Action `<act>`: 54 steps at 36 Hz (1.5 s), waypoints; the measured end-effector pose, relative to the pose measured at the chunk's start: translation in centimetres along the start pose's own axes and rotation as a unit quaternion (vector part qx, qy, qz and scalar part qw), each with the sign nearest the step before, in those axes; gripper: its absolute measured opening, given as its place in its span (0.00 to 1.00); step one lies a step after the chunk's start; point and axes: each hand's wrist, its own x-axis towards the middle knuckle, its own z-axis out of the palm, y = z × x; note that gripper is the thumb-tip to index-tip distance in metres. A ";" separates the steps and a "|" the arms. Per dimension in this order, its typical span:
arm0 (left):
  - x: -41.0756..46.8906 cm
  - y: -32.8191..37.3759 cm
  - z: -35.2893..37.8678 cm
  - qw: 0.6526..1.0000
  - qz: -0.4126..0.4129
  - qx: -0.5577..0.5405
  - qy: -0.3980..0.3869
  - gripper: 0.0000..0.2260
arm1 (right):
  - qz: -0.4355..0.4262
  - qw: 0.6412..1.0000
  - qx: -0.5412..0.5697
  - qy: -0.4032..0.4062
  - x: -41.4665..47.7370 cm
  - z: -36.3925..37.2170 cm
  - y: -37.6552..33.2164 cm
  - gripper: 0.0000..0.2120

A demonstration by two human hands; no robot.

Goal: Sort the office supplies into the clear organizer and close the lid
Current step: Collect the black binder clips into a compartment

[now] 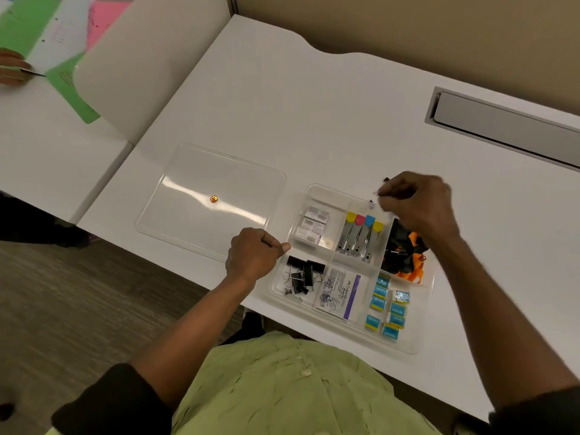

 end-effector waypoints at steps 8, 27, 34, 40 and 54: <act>-0.3 0.7 -0.2 1.000 0.001 0.025 0.001 0.11 | -0.057 0.977 -0.018 -0.203 -8.5 7.9 -4.8 0.08; 0.5 12.7 -0.2 0.917 0.169 0.357 0.050 0.23 | 0.142 0.984 -0.080 0.076 0.5 -3.2 6.1 0.14; 2.8 19.9 5.4 0.879 0.322 0.352 -0.020 0.20 | 0.210 0.971 -0.102 -0.051 4.8 -3.6 11.6 0.27; 6.3 23.3 10.7 0.812 0.354 0.440 -0.145 0.35 | 0.155 0.960 -0.192 -0.135 6.9 -2.3 11.3 0.32; 10.3 23.3 17.0 0.722 0.411 0.518 -0.204 0.44 | 0.069 0.955 -0.233 -0.171 8.6 0.4 10.3 0.19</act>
